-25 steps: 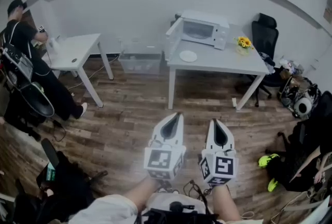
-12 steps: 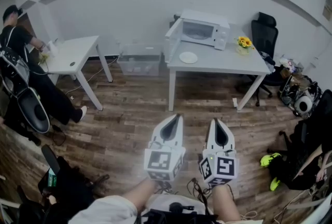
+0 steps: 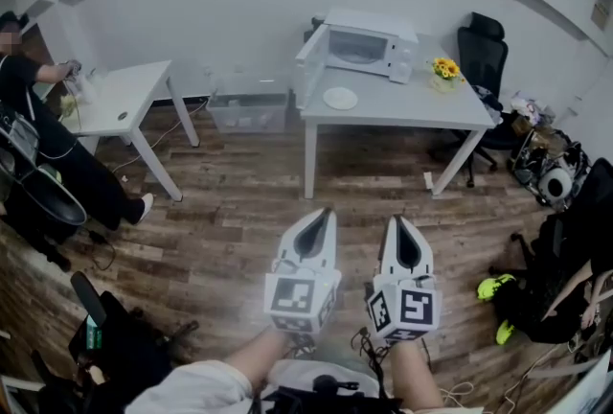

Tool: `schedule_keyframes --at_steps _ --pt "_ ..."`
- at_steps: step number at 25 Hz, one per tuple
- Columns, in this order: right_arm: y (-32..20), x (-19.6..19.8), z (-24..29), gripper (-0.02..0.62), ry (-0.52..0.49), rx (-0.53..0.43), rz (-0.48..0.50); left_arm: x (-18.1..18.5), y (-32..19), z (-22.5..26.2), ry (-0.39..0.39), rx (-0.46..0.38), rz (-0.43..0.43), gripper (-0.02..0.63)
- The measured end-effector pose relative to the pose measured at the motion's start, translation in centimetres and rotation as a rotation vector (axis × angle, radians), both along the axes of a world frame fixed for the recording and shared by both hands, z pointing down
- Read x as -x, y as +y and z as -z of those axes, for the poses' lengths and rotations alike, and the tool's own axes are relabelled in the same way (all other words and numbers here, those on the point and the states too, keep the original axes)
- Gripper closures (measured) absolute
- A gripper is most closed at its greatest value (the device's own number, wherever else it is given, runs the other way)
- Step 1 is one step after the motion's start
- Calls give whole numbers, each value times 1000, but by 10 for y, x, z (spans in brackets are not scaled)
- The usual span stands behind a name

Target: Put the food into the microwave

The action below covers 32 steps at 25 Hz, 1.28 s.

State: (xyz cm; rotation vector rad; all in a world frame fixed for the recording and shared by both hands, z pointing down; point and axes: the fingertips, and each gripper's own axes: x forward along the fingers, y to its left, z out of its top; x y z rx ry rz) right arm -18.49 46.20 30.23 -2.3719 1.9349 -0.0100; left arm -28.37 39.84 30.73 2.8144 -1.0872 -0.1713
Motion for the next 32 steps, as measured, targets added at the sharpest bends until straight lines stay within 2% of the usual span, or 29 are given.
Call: schedule_keyframes --at_steps 5,15,25,32 --pt "-8 -15 -3 578 0 9 -19 -16 -8 -5 -3 9 -11 597" --pt "-64 -82 -2 578 -16 -9 -5 -80 -61 -1 -33 -13 1 597" --pt "-126 -142 6 578 -16 -6 58 -133 -117 12 -39 -34 63 597" --pt "-163 -163 -1 578 -13 14 102 -151 -149 6 -36 -18 110 597"
